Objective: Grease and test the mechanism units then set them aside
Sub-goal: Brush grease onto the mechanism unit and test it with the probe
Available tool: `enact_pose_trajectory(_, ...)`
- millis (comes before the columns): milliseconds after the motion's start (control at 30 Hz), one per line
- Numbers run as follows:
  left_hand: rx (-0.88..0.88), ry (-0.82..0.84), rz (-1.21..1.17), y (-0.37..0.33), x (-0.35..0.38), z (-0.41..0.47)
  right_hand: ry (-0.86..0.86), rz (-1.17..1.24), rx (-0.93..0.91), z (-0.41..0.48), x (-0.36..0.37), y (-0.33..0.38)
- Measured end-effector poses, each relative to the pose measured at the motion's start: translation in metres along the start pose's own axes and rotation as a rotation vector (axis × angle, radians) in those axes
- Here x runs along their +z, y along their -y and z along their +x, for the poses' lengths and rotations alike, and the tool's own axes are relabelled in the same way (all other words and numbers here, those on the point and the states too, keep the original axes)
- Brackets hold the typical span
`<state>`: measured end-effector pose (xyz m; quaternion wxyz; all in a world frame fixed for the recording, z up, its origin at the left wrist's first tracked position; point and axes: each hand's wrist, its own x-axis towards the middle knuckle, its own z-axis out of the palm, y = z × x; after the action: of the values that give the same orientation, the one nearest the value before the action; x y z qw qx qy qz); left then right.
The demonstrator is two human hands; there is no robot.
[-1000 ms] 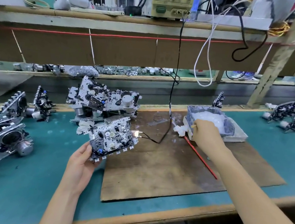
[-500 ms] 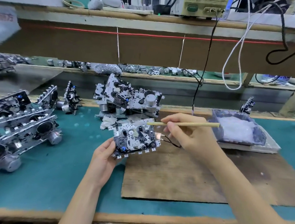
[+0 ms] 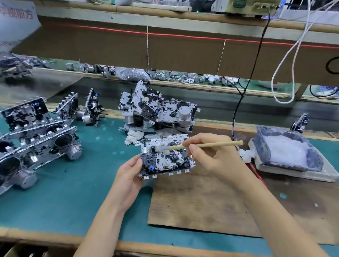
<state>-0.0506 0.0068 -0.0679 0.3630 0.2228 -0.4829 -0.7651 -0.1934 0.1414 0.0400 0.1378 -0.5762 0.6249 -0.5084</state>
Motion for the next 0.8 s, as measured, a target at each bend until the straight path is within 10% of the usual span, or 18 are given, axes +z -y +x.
enact_pose_trajectory(800, 0.004, 0.004, -0.034, 0.0029, -0.0042, 0.003, -0.066, 0.045, -0.012, 0.0016, -0.0009, -0.0033)
